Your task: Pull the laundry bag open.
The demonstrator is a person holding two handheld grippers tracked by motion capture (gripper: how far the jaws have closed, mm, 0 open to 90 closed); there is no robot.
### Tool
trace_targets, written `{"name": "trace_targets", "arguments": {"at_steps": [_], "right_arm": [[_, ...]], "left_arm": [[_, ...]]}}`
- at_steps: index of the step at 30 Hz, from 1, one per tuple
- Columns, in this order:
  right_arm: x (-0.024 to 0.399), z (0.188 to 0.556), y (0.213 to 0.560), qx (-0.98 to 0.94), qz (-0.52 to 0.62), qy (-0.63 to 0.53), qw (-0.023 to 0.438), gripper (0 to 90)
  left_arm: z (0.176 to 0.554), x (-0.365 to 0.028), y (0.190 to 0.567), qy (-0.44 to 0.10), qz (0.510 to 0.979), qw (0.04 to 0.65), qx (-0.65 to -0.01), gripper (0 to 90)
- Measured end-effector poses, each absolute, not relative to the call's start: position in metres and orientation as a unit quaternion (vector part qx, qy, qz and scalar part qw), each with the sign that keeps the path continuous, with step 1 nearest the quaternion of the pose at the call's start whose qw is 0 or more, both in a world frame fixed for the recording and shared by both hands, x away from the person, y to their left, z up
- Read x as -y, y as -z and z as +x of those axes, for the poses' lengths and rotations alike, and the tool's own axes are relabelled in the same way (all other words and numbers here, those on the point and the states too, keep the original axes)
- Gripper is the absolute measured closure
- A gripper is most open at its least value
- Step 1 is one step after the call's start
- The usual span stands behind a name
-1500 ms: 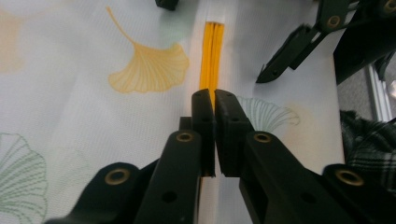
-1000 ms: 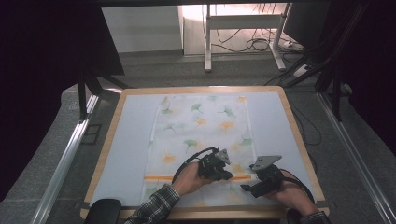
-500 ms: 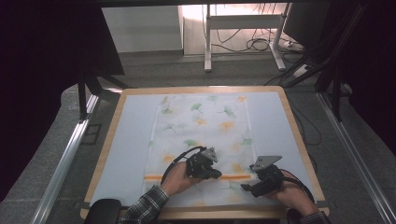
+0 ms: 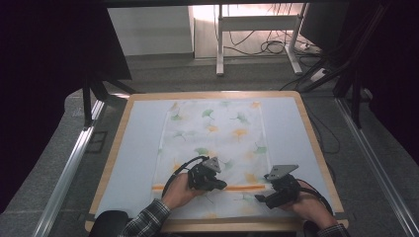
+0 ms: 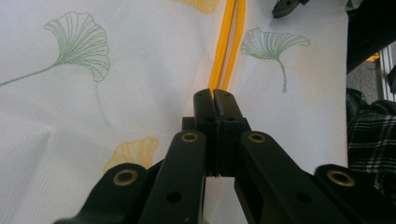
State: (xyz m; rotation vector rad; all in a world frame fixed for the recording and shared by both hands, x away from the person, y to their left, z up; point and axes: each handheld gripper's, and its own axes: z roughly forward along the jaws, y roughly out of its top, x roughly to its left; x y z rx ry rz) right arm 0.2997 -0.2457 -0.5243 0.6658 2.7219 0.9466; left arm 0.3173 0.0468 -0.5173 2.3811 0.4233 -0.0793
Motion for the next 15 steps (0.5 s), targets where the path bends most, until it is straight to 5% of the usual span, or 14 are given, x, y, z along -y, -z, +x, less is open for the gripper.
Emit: {"name": "trace_targets", "arguments": {"at_steps": [15], "right_arm": [[0.246,0.300,0.525,-0.915,0.225,-0.321,0.092,17.3]], "left_arm": [[0.312,-0.061,0.519,0.025,0.912,0.370,-0.174,90.0]]}}
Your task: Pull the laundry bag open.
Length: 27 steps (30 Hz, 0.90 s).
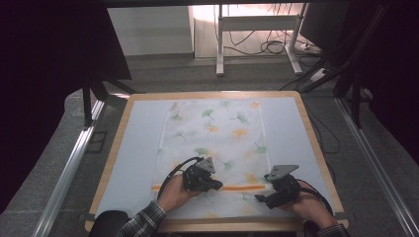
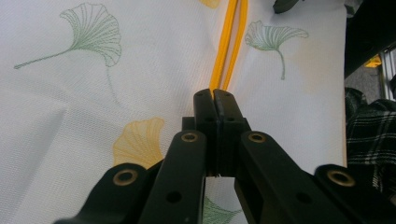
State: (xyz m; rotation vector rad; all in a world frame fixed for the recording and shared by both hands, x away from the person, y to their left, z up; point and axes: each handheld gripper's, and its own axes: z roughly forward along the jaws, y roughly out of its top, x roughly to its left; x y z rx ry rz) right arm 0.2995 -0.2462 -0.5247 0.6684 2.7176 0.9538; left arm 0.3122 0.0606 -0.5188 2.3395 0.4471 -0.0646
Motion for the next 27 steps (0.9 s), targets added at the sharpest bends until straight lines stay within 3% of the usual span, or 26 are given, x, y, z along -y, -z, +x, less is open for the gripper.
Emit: {"name": "trace_targets", "arguments": {"at_steps": [27], "right_arm": [[0.246,0.299,0.525,-0.914,0.226,-0.323,0.093,17.4]], "left_arm": [[0.299,-0.103,0.517,0.000,0.908,0.358,-0.218,90.0]]}}
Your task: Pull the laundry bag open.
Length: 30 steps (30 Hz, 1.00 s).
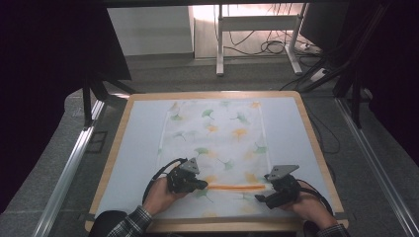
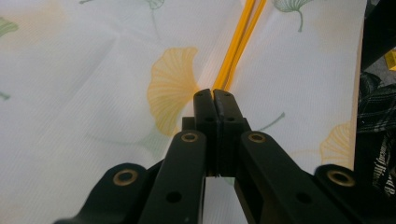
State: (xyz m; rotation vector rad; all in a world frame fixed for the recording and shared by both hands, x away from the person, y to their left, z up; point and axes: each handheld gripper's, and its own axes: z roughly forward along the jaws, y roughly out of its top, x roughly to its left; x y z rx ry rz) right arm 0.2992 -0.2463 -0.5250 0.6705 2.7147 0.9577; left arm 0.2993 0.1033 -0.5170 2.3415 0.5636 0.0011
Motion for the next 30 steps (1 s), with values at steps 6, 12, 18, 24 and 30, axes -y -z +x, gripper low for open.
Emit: {"name": "trace_targets", "arguments": {"at_steps": [6,12,18,24,30], "right_arm": [[0.246,0.299,0.525,-0.914,0.226,-0.323,0.093,17.3],[0.246,0.299,0.525,-0.914,0.226,-0.323,0.093,17.4],[0.246,0.299,0.525,-0.914,0.227,-0.324,0.094,17.3],[0.246,0.299,0.525,-0.914,0.227,-0.324,0.094,17.3],[0.246,0.299,0.525,-0.914,0.227,-0.324,0.094,17.3]], "left_arm": [[0.295,-0.113,0.517,-0.008,0.907,0.353,-0.228,90.0],[0.291,-0.124,0.517,-0.012,0.905,0.353,-0.237,90.0],[0.287,-0.138,0.518,-0.017,0.902,0.353,-0.247,90.0],[0.284,-0.151,0.518,-0.021,0.898,0.356,-0.259,90.0],[0.280,-0.160,0.520,-0.028,0.898,0.346,-0.268,90.0]]}}
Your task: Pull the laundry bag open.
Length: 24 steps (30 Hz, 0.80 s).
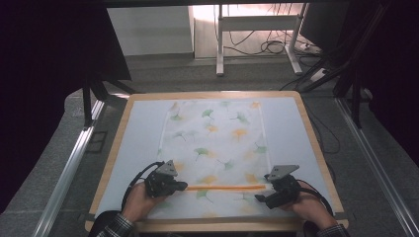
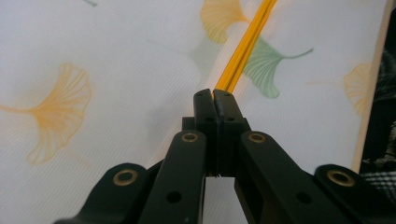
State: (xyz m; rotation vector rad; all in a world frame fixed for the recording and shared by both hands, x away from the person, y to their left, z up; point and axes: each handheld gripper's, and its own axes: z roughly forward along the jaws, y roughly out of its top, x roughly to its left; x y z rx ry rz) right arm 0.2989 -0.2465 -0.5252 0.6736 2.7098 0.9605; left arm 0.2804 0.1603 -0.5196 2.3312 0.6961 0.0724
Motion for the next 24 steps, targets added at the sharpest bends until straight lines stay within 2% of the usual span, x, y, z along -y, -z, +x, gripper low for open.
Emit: {"name": "trace_targets", "arguments": {"at_steps": [24], "right_arm": [[0.246,0.299,0.525,-0.913,0.228,-0.324,0.094,17.3]], "left_arm": [[0.269,-0.212,0.523,-0.036,0.883,0.341,-0.322,90.0]]}}
